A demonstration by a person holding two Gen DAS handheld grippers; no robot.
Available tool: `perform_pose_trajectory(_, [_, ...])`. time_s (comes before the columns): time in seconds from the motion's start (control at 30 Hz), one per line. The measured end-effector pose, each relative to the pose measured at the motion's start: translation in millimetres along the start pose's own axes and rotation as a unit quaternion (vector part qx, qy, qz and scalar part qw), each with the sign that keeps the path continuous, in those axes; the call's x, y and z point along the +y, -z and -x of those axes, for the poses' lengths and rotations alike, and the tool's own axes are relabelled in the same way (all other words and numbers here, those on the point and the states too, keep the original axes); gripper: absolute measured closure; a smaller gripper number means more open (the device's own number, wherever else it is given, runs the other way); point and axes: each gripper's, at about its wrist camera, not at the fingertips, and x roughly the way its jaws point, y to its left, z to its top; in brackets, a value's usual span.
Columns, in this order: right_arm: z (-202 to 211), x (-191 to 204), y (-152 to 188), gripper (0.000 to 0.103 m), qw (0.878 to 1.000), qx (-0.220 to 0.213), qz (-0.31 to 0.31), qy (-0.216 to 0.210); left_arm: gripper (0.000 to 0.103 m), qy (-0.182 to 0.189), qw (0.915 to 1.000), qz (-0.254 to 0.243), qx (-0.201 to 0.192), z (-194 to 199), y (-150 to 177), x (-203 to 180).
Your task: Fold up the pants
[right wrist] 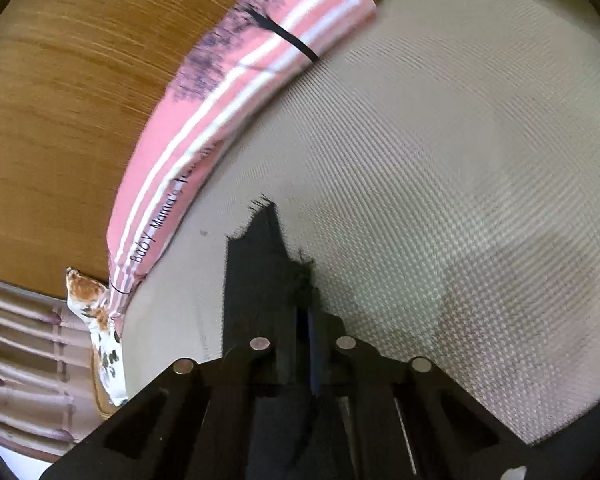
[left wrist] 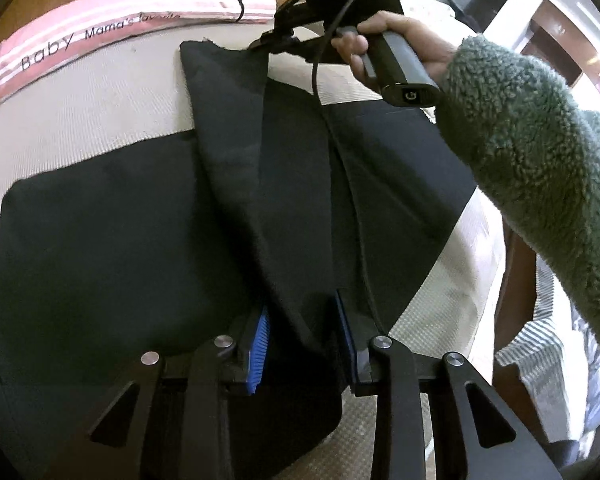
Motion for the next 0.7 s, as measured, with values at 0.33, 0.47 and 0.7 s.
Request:
perform_pose_trajectory(0.33, [154.0,-18.8,34.2,0.098,0.989,-0.136,0.024,0.05,0.086,-0.047,0.9969,-0.064,-0.001,-2.6,-3.3,-19.9])
perform_pose_trajectory(0.47, [218.3,-72.3,75.4,0.098,0.979,-0.173,-0.016,0.106,0.086,-0.07,0.9907,-0.116,-0.003,-6.3,-2.0,-40.5])
perform_pose_trajectory(0.7, [236.2,-165.2,137.8,0.098,0.965,-0.159,-0.118,0.17,0.086,-0.108,0.9706,-0.214,0.02,-28.1,11.4,-75.9])
